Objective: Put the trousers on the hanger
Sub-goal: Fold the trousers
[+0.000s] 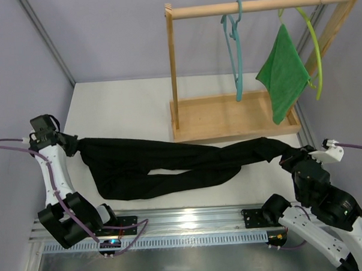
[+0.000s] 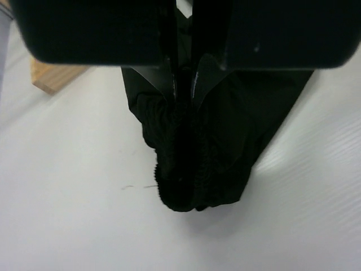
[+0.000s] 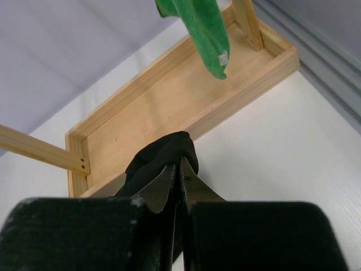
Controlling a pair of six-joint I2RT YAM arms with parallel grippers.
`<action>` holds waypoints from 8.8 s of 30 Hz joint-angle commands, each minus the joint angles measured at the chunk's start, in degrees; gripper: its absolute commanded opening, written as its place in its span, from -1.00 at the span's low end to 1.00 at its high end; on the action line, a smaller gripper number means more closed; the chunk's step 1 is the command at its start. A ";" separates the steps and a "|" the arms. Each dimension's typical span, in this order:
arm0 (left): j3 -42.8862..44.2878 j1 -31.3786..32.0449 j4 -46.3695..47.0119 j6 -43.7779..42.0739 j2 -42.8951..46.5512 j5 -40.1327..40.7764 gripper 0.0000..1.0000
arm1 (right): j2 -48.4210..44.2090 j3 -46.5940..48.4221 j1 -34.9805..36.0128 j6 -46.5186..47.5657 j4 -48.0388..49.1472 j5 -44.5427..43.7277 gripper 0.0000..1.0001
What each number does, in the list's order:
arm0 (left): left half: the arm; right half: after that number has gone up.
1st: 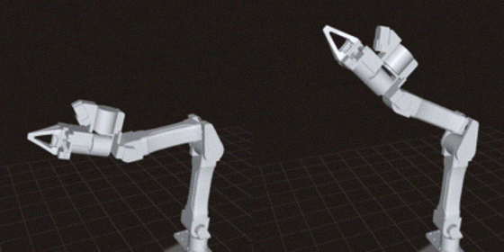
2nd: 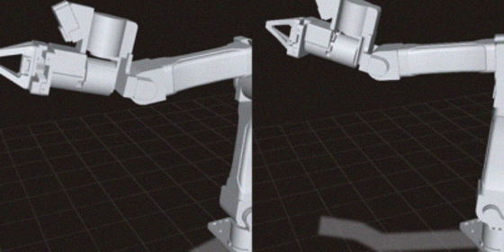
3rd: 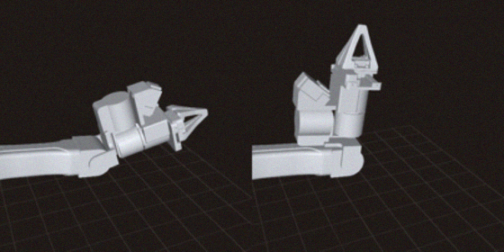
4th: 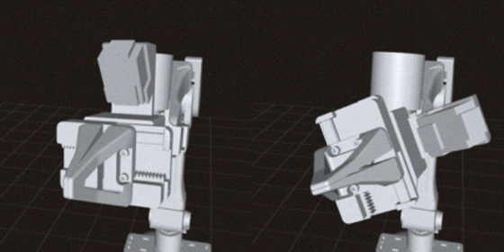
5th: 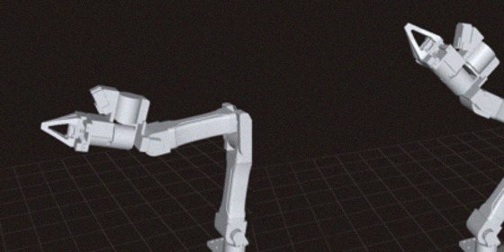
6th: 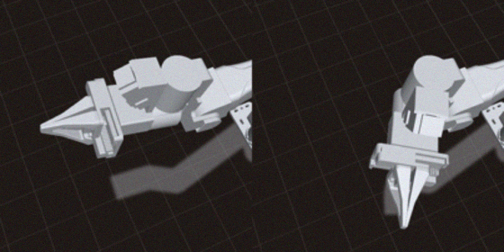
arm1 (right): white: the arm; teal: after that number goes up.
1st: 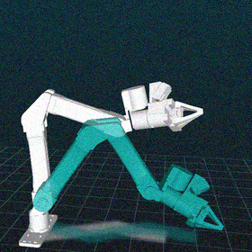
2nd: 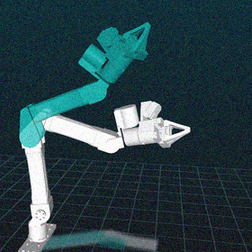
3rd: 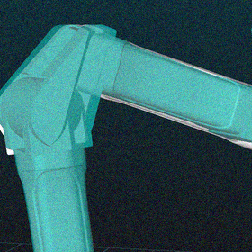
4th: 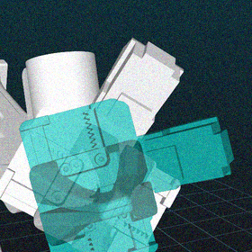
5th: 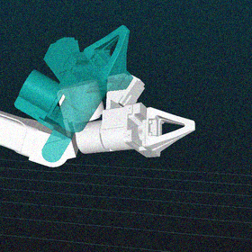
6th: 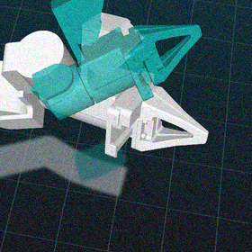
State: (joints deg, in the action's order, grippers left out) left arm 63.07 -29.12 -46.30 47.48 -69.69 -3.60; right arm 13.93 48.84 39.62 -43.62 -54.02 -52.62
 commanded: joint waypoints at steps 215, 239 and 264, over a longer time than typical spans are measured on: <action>11.89 1.53 9.40 2.35 -12.04 -5.81 -0.99 | 48.57 8.44 -17.64 14.24 12.01 7.30 -0.92; 12.52 -2.69 8.42 -0.11 -16.09 -8.27 -0.99 | 29.03 -8.85 -17.99 2.73 15.52 31.53 0.42; 9.88 -2.61 10.00 -0.38 -16.27 -11.43 -0.99 | 45.92 -13.78 -30.65 -10.19 22.90 45.69 -0.77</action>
State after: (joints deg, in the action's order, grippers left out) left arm 73.30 -31.27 -38.59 47.51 -86.41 -13.28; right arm 61.12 34.68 9.15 -55.90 -35.38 -6.55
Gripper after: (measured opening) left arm 0.024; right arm 0.216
